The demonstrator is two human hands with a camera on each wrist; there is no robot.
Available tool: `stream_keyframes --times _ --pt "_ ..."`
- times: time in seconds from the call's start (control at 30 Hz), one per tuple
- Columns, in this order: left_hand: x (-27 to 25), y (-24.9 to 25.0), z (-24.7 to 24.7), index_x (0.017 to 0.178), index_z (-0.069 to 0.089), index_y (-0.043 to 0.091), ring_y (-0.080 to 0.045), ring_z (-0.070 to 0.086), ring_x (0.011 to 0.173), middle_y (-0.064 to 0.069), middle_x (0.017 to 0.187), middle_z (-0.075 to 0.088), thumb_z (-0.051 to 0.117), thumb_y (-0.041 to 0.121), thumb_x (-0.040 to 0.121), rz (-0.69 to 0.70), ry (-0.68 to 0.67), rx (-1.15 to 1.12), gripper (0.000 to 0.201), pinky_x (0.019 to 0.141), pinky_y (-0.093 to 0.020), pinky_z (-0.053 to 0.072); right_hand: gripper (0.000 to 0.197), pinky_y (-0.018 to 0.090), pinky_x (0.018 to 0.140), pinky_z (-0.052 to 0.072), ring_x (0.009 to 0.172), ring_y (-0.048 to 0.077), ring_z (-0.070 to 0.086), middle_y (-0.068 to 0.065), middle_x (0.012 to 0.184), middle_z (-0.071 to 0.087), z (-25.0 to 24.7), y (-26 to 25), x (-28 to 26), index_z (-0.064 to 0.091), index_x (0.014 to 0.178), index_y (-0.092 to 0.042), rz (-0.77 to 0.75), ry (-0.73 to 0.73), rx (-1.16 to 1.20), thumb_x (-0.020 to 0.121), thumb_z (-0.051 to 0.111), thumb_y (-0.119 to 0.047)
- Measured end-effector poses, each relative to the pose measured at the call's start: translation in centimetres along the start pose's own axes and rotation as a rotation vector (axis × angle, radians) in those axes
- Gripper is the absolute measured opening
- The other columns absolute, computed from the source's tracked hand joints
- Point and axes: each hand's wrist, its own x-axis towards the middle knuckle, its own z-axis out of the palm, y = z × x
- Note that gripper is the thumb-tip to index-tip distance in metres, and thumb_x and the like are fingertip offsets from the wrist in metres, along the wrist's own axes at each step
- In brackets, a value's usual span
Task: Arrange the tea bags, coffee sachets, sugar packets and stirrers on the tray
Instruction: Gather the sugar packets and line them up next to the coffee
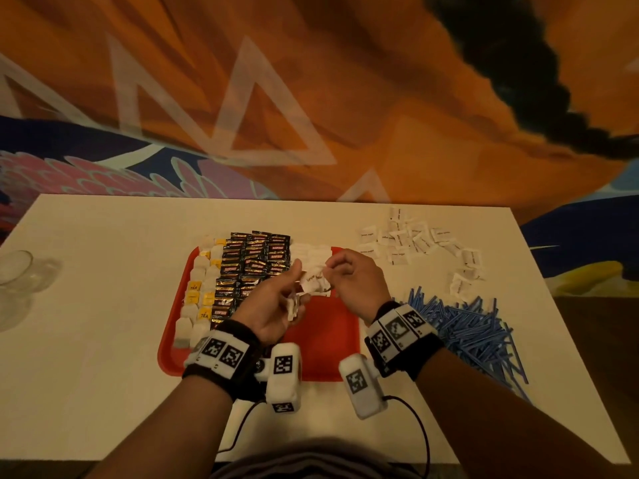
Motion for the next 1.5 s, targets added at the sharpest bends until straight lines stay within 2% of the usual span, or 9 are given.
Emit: stream_keyframes --times 0.13,0.27,0.47,0.6,0.8,0.93,1.17,1.33,1.5 --pt "0.0 -0.3 0.3 0.099 0.073 0.011 -0.01 0.052 0.065 0.001 0.088 0.071 0.073 0.035 0.082 0.135 0.047 0.323 0.03 0.044 -0.02 0.035 0.01 0.025 0.066 0.047 0.068 0.01 0.061 -0.002 0.085 0.07 -0.3 -0.2 -0.1 0.061 0.082 -0.027 -0.025 -0.006 -0.039 0.09 0.065 -0.021" --pt "0.2 -0.3 0.8 0.096 0.071 0.011 -0.012 0.056 0.074 0.001 0.084 0.07 0.069 0.014 0.091 0.251 0.136 0.344 0.006 0.046 -0.022 0.034 0.014 0.042 0.077 0.054 0.079 0.023 0.062 0.006 0.103 0.068 0.3 0.1 0.0 0.055 0.084 -0.03 0.074 -0.001 0.063 0.094 0.059 -0.02" --pt "0.0 -0.3 1.0 0.112 0.069 0.007 -0.011 0.062 0.073 -0.003 0.084 0.067 0.072 0.014 0.088 0.266 0.101 0.315 0.026 0.043 -0.02 0.033 0.01 0.028 0.057 0.048 0.074 0.015 0.063 0.006 0.084 0.069 0.2 0.0 -0.5 0.065 0.094 -0.014 0.087 -0.086 0.326 0.087 0.072 -0.018" --pt "-0.1 -0.3 1.0 0.096 0.072 0.01 -0.009 0.057 0.065 0.0 0.078 0.065 0.072 0.02 0.085 0.254 0.12 0.128 0.014 0.048 -0.022 0.036 0.009 0.025 0.05 0.048 0.06 0.018 0.065 -0.006 0.058 0.062 0.1 0.1 -0.6 0.065 0.09 -0.018 0.074 -0.062 0.38 0.087 0.071 -0.012" --pt "0.5 -0.7 1.0 0.106 0.07 0.006 -0.006 0.069 0.063 -0.005 0.083 0.072 0.064 0.008 0.094 0.38 0.269 0.14 0.013 0.048 -0.019 0.048 0.01 0.028 0.055 0.05 0.064 0.014 0.062 0.007 0.081 0.069 0.7 0.9 -0.4 0.065 0.099 -0.011 0.069 0.054 0.438 0.094 0.064 -0.019" --pt "0.8 -0.6 0.5 0.103 0.07 0.01 -0.002 0.062 0.057 0.004 0.073 0.067 0.063 0.012 0.096 0.422 0.304 0.232 0.01 0.045 -0.018 0.044 0.025 0.023 0.058 0.052 0.07 0.014 0.068 0.012 0.091 0.074 0.9 1.3 -0.6 0.066 0.103 -0.009 0.132 -0.139 0.436 0.081 0.077 -0.007" --pt "1.1 -0.9 -1.3 0.107 0.06 0.023 -0.006 0.058 0.059 -0.004 0.088 0.069 0.073 0.01 0.089 0.514 0.213 0.49 0.026 0.05 -0.026 0.042 0.022 0.021 0.052 0.046 0.056 0.012 0.062 0.009 0.075 0.07 1.1 2.2 0.3 0.061 0.103 -0.001 0.266 -0.119 0.461 0.086 0.072 -0.009" --pt "1.9 -1.4 -2.2 0.093 0.075 0.019 0.006 0.054 0.058 0.018 0.079 0.068 0.071 0.008 0.09 0.565 0.206 0.685 0.012 0.061 -0.019 0.041 0.017 0.024 0.054 0.043 0.056 0.013 0.056 0.006 0.067 0.066 1.6 2.7 0.7 0.067 0.084 -0.01 0.296 -0.035 0.419 0.096 0.061 -0.022" --pt "2.3 -1.8 -3.1 0.101 0.077 0.022 0.008 0.056 0.064 0.014 0.093 0.073 0.073 0.011 0.089 0.522 0.23 0.69 0.016 0.068 -0.023 0.044 0.02 0.027 0.058 0.048 0.072 0.014 0.064 0.006 0.088 0.071 2.6 4.1 1.0 0.069 0.096 -0.008 0.389 -0.135 0.487 0.087 0.072 -0.026"
